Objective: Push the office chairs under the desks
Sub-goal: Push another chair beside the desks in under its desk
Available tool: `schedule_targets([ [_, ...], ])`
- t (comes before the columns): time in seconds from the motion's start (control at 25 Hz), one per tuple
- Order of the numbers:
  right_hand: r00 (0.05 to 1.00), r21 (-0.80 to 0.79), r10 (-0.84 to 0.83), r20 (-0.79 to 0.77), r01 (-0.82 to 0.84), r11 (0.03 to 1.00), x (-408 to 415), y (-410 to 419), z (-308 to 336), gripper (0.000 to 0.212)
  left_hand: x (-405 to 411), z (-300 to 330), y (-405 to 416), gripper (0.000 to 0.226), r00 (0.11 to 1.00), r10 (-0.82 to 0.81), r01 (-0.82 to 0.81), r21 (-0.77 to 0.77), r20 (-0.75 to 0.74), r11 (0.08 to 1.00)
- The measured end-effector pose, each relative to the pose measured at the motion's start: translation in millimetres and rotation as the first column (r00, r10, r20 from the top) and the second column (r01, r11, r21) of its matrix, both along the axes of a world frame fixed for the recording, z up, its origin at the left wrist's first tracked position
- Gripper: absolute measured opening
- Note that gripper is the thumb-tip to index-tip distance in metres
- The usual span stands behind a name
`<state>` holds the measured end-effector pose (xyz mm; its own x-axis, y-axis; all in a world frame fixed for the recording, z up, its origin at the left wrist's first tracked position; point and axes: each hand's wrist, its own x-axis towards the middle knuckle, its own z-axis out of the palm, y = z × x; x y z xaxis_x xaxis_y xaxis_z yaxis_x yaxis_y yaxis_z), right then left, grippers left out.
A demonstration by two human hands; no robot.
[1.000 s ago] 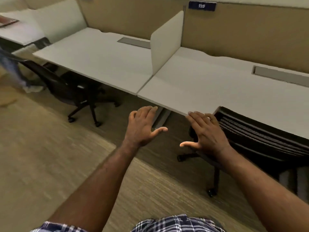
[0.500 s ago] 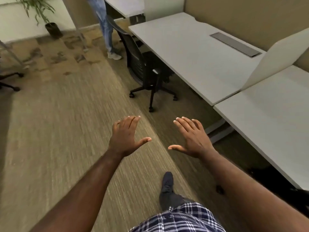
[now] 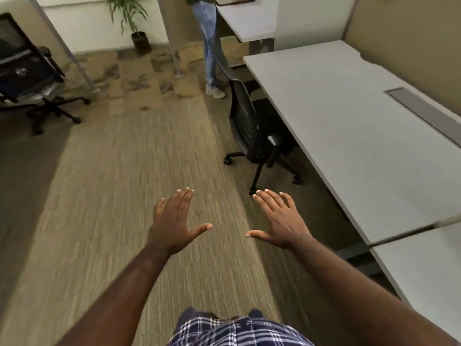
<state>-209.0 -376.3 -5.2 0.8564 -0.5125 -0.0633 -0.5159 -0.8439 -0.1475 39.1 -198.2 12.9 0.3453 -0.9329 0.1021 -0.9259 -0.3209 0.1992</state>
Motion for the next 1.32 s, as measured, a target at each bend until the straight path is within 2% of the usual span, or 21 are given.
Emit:
schedule_targets([
  [0.16,0.998,-0.01,0.063,0.023,-0.062,0.998,49.8,-46.3,-0.8,0.109,35.3,1.7,-32.9,0.107,0.998,0.06,-0.06,-0.017,-0.022,0.998],
  [0.36,0.997,-0.053,0.067,0.043,-0.065,0.996,127.3,-111.2,-3.1,0.104,109.9,-4.1,-87.1,0.11,0.996,0.086,-0.087,-0.018,-0.032,0.996],
  [0.6,0.995,-0.091,0.034,0.092,-0.026,0.996,235.3,-192.2,15.5,0.099,224.8,-7.0,-172.7,0.111,0.999,0.035,-0.035,-0.014,-0.017,0.999],
  [0.84,0.973,-0.156,-0.08,0.216,0.115,0.981,334.9,-265.0,40.1,0.09,327.3,11.3,-267.3,0.11,0.996,-0.061,0.063,-0.025,0.066,0.998],
  [1.04,0.951,-0.172,-0.196,0.238,0.24,0.955,401.8,-357.1,54.0,0.088,408.0,27.2,-374.1,0.109,0.981,-0.137,0.142,-0.03,0.134,0.989],
  [1.2,0.911,-0.143,-0.328,0.25,0.369,0.918,441.1,-427.4,52.0,0.086,458.1,36.5,-467.3,0.108,0.958,-0.229,0.234,-0.01,0.17,0.972],
  [1.32,0.876,-0.056,-0.438,0.201,0.457,0.888,463.2,-468.8,47.4,0.088,484.1,43.1,-533.0,0.107,0.944,-0.283,0.288,-0.006,0.172,0.958],
])
